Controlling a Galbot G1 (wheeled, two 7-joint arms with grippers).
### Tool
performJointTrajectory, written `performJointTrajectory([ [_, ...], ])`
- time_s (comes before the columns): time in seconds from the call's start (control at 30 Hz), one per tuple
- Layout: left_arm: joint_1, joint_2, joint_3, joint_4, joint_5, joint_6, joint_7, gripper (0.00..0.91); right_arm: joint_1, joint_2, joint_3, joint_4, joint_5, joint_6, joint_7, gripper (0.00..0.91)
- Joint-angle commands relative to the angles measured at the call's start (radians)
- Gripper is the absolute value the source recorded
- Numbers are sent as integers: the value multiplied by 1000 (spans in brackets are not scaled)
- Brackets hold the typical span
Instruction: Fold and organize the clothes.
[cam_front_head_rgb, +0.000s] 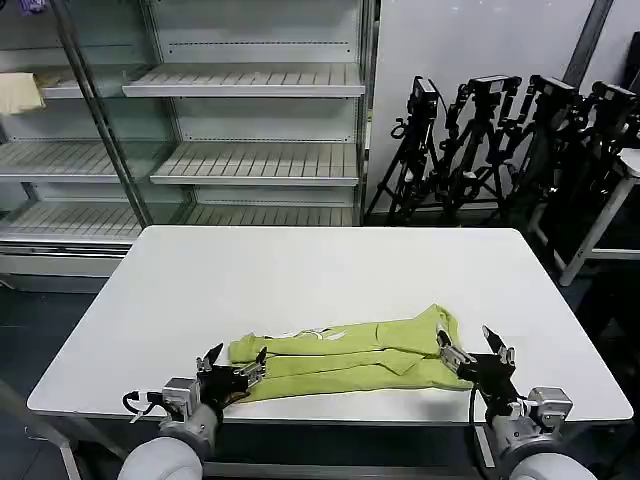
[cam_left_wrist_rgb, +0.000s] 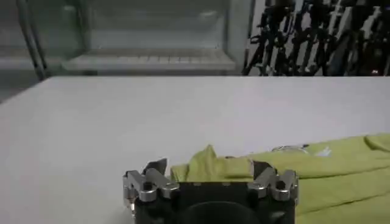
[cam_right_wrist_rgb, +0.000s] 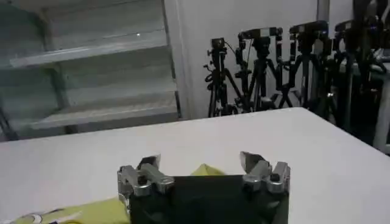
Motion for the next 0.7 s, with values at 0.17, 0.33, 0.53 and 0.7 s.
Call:
performJointTrajectory([
  [0.17,-10,-74,9,102,-76,0,-87,907,-36,18,8,23,-24,8,1,907],
  [0.33,-3,-77,6,101,-69,0,-90,20,-30,22,-3,29,-30,8,4,907],
  [0.53,11,-87,-1,83,-110,-1,-81,20,-32,22,-1,37,-30,8,8,907],
  [0.7,20,-101,-6,65,-152,-4,-65,20,-35,19,7,47,-27,8,11,907],
])
